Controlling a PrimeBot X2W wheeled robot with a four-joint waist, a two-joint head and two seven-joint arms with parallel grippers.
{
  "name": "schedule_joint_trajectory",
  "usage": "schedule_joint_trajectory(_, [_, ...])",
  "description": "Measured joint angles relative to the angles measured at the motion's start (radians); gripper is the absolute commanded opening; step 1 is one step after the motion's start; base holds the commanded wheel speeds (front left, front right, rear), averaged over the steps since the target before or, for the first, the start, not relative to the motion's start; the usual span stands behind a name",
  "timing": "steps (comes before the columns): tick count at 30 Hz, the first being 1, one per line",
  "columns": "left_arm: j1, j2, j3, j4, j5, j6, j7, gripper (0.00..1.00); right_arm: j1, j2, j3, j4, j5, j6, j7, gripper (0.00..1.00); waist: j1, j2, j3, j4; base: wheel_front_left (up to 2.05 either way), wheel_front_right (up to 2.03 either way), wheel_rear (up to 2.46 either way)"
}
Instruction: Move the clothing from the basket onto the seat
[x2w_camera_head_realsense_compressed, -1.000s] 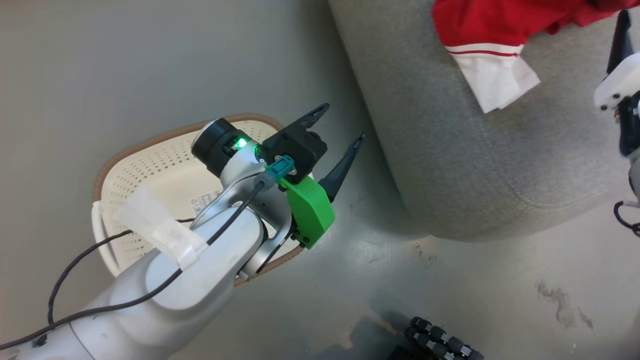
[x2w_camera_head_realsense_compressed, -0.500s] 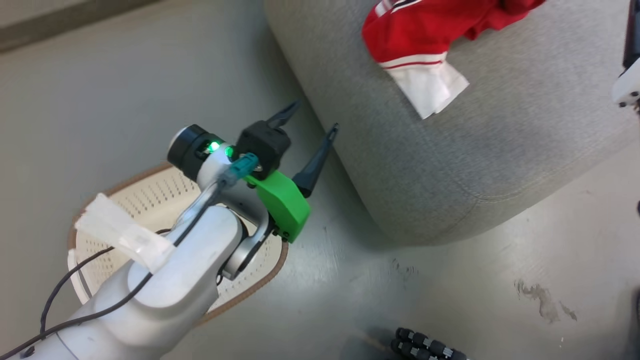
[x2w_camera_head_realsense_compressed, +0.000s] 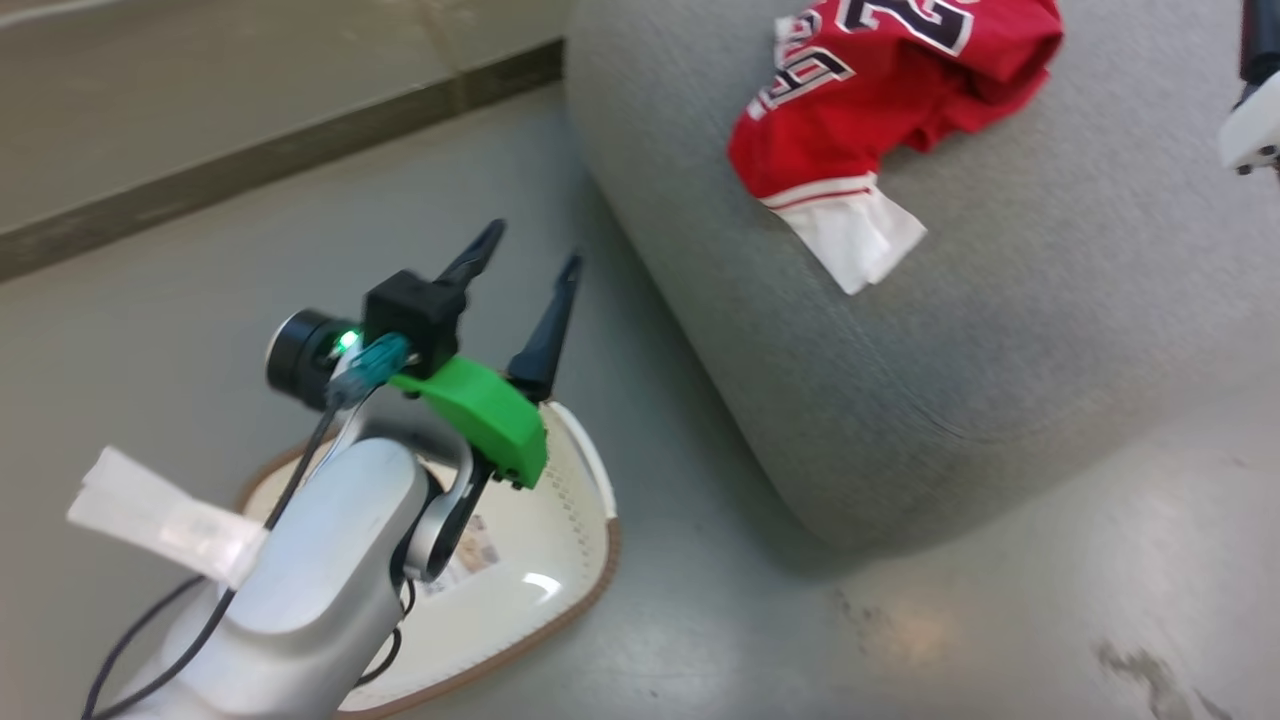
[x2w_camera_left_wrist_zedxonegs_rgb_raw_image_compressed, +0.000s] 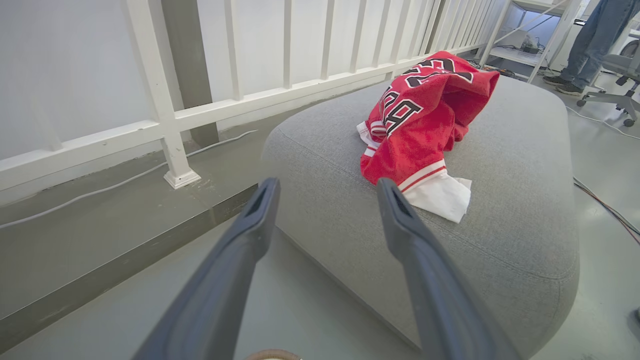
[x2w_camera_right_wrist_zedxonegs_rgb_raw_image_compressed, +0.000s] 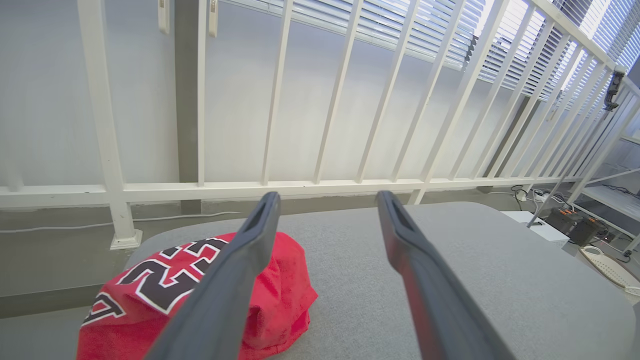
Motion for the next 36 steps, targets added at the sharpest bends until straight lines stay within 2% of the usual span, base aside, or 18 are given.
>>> schedule_joint_trajectory(8, [0.091, 0.009, 0.095, 0.043, -0.023, 0.006, -0.041, 1.0, 0.09, 0.072, 0.011, -0.044, 0.002, 0.0, -0.001, 1.0, 0.0, 0.0, -0.076, 0.098, 0.0, 0.0, 0.0])
schedule_joint_trajectory(19, [0.208, 0.008, 0.239, 0.105, -0.034, 0.009, -0.06, 1.0, 0.245, 0.125, 0.004, -0.091, 0.025, -0.012, -0.001, 1.0, 0.0, 0.0, -0.179, 0.251, 0.0, 0.0, 0.0])
schedule_joint_trajectory(29, [0.317, 0.024, 0.38, 0.128, -0.011, 0.009, -0.068, 1.0, 0.374, 0.194, 0.01, -0.175, 0.039, -0.044, -0.001, 1.0, 0.0, 0.0, -0.263, 0.376, 0.0, 0.0, 0.0])
schedule_joint_trajectory(36, [0.413, 0.031, 0.472, 0.114, 0.011, 0.009, -0.069, 1.0, 0.459, 0.242, 0.035, -0.238, 0.039, -0.063, -0.001, 1.0, 0.0, -0.0001, -0.306, 0.431, 0.0, 0.0, 0.0])
